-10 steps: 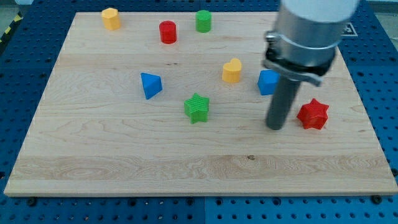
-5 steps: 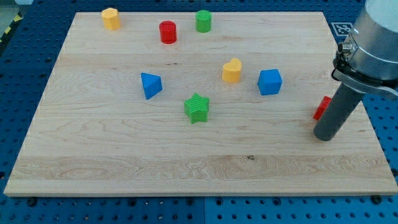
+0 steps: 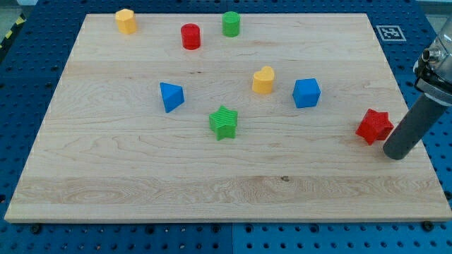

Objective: Push the red star towards top right

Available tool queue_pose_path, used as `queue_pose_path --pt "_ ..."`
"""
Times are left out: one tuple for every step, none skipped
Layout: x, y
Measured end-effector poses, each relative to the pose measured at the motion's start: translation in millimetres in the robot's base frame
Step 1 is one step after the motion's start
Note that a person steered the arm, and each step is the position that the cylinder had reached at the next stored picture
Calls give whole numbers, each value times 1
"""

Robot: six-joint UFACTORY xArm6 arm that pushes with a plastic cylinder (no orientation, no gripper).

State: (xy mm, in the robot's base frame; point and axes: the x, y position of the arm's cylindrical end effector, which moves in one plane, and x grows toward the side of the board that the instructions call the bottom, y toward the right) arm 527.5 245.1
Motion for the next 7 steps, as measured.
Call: queue_pose_path --pt "-16 -9" --pt "-28 -13" --pt "-28 -16" --pt "-28 -39" --pt "-28 -48" --pt "-37 -48" --pt "-57 -46"
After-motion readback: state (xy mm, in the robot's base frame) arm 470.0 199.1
